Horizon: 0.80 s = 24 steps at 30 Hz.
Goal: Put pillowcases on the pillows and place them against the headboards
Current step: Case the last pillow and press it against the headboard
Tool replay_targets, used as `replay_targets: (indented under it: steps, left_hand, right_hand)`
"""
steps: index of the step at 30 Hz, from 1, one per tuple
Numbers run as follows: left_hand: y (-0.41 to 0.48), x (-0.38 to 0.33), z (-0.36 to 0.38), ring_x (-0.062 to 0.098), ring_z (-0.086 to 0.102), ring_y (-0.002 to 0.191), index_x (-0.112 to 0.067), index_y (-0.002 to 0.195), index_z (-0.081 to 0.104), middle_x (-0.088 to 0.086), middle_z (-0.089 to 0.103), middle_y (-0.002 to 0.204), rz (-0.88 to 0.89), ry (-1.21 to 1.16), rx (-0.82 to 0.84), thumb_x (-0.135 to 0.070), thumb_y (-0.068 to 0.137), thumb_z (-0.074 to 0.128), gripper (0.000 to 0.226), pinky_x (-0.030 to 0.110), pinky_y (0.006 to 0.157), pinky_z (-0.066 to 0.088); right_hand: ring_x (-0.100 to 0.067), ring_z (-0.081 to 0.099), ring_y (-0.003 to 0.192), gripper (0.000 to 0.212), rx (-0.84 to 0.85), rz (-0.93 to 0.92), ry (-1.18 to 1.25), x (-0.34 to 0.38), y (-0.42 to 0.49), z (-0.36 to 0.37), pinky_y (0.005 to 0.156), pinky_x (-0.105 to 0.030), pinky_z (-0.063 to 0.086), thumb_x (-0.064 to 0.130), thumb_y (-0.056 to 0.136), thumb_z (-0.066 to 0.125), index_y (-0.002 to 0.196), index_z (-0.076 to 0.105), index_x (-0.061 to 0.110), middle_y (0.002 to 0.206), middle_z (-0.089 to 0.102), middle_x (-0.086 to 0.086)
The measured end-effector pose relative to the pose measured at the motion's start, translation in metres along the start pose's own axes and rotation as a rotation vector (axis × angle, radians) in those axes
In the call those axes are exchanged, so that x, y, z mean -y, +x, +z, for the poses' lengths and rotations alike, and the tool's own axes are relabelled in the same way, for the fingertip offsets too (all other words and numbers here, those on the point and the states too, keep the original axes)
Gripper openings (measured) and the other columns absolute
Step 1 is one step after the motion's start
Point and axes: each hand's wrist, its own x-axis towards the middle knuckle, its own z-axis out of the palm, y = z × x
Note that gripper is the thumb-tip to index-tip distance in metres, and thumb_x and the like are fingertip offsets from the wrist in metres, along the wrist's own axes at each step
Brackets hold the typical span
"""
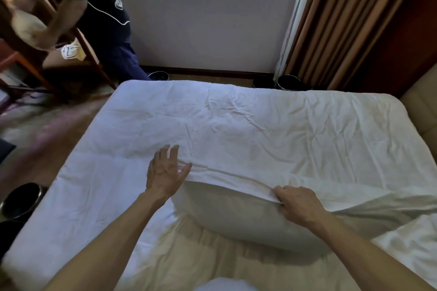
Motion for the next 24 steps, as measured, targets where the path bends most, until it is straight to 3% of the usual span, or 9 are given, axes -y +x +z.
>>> replay_targets:
  steps: [2,4,7,9,12,14,18,22,24]
  left_hand:
    - [0.004,-0.002,0.005,0.033,0.035,0.139,-0.022,0.152,0.022,0.011,0.031,0.155,-0.14,-0.101,0.223,-0.067,0.093,0.039,0.076,0.05,0.108,0.037]
    - [0.005,-0.008,0.009,0.035,0.035,0.138,-0.019,0.153,0.021,0.016,0.032,0.154,-0.198,-0.108,0.292,-0.071,0.092,0.03,0.08,0.05,0.11,0.034]
    - [0.006,-0.027,0.013,0.03,0.013,0.15,-0.021,0.152,0.025,0.016,0.021,0.16,-0.075,0.073,0.199,-0.072,0.092,0.025,0.079,0.051,0.12,0.003]
    - [0.006,-0.044,0.016,0.026,0.012,0.151,-0.025,0.15,0.029,0.012,0.023,0.161,0.105,0.166,0.206,-0.079,0.088,0.019,0.083,0.053,0.118,-0.006]
    - [0.002,-0.075,0.021,0.022,0.024,0.147,-0.028,0.145,0.038,0.008,0.035,0.156,0.331,0.171,0.302,-0.088,0.076,0.008,0.096,0.053,0.12,-0.001]
    - [0.0,-0.092,0.028,0.021,0.032,0.143,-0.03,0.14,0.043,0.005,0.043,0.15,0.403,0.156,0.343,-0.084,0.076,0.01,0.091,0.051,0.121,0.006]
    - [-0.002,-0.116,0.043,0.021,0.046,0.13,-0.033,0.135,0.047,-0.002,0.055,0.137,0.482,0.166,0.388,-0.081,0.077,0.011,0.084,0.048,0.116,0.02]
    - [0.001,-0.13,0.051,0.022,0.051,0.125,-0.035,0.135,0.047,-0.003,0.058,0.133,0.514,0.155,0.424,-0.082,0.078,0.014,0.081,0.047,0.114,0.024]
    - [0.003,-0.141,0.052,0.022,0.054,0.121,-0.035,0.136,0.046,-0.002,0.058,0.133,0.566,0.147,0.443,-0.086,0.077,0.013,0.085,0.043,0.109,0.033]
  right_hand:
    - [-0.029,0.063,0.097,0.03,0.005,0.016,0.016,0.0,-0.002,0.0,0.067,-0.033,0.033,0.03,0.089,0.046,0.119,0.049,0.026,0.111,0.063,0.001]
    - [-0.029,0.063,0.096,0.029,0.002,0.03,0.049,-0.002,-0.004,0.001,0.066,-0.034,0.034,0.03,0.088,0.046,0.117,0.05,0.026,0.111,0.063,0.001]
    - [-0.028,0.063,0.097,0.03,-0.017,0.045,0.074,-0.006,-0.008,0.007,0.067,-0.035,0.036,0.033,0.086,0.048,0.115,0.052,0.027,0.11,0.064,0.003]
    - [-0.029,0.063,0.097,0.03,-0.037,0.049,0.077,-0.008,-0.009,0.009,0.066,-0.035,0.036,0.035,0.085,0.049,0.113,0.053,0.026,0.11,0.065,0.002]
    - [-0.029,0.063,0.096,0.029,-0.051,0.055,0.087,-0.008,-0.011,0.008,0.065,-0.034,0.035,0.035,0.085,0.049,0.111,0.054,0.023,0.109,0.065,0.001]
    - [-0.03,0.063,0.097,0.029,-0.07,0.068,0.101,-0.008,-0.016,0.009,0.065,-0.034,0.033,0.035,0.086,0.05,0.11,0.054,0.022,0.107,0.065,-0.001]
    - [-0.031,0.063,0.096,0.032,-0.074,0.11,0.08,-0.019,-0.03,0.013,0.067,-0.034,0.035,0.041,0.087,0.049,0.109,0.055,0.019,0.105,0.064,-0.004]
    - [-0.028,0.064,0.094,0.036,-0.058,0.17,0.088,-0.041,-0.05,0.013,0.067,-0.036,0.04,0.053,0.088,0.047,0.102,0.053,0.021,0.103,0.065,-0.002]
    - [-0.026,0.065,0.093,0.037,-0.054,0.218,0.104,-0.052,-0.059,0.013,0.066,-0.034,0.038,0.058,0.087,0.046,0.1,0.052,0.024,0.101,0.066,0.001]
